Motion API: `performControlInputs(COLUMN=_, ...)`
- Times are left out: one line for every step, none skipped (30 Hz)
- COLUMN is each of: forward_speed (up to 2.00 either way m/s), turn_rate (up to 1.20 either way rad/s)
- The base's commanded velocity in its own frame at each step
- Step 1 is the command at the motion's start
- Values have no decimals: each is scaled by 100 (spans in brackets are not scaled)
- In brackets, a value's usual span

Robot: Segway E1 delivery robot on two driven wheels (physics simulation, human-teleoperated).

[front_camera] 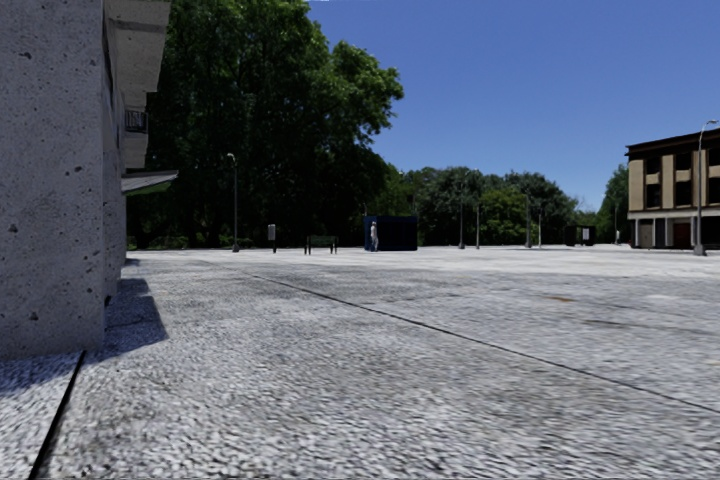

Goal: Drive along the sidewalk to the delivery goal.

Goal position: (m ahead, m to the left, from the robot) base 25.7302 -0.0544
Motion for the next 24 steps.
performControlInputs(forward_speed=200, turn_rate=64)
performControlInputs(forward_speed=200, turn_rate=51)
performControlInputs(forward_speed=200, turn_rate=33)
performControlInputs(forward_speed=200, turn_rate=8)
performControlInputs(forward_speed=200, turn_rate=2)
performControlInputs(forward_speed=200, turn_rate=1)
performControlInputs(forward_speed=200, turn_rate=0)
performControlInputs(forward_speed=200, turn_rate=0)
performControlInputs(forward_speed=200, turn_rate=0)
performControlInputs(forward_speed=200, turn_rate=0)
performControlInputs(forward_speed=200, turn_rate=0)
performControlInputs(forward_speed=200, turn_rate=0)
performControlInputs(forward_speed=200, turn_rate=0)
performControlInputs(forward_speed=200, turn_rate=0)
performControlInputs(forward_speed=200, turn_rate=0)
performControlInputs(forward_speed=200, turn_rate=0)
performControlInputs(forward_speed=200, turn_rate=0)
performControlInputs(forward_speed=200, turn_rate=0)
performControlInputs(forward_speed=200, turn_rate=0)
performControlInputs(forward_speed=200, turn_rate=0)
performControlInputs(forward_speed=200, turn_rate=0)
performControlInputs(forward_speed=200, turn_rate=0)
performControlInputs(forward_speed=200, turn_rate=0)
performControlInputs(forward_speed=200, turn_rate=0)
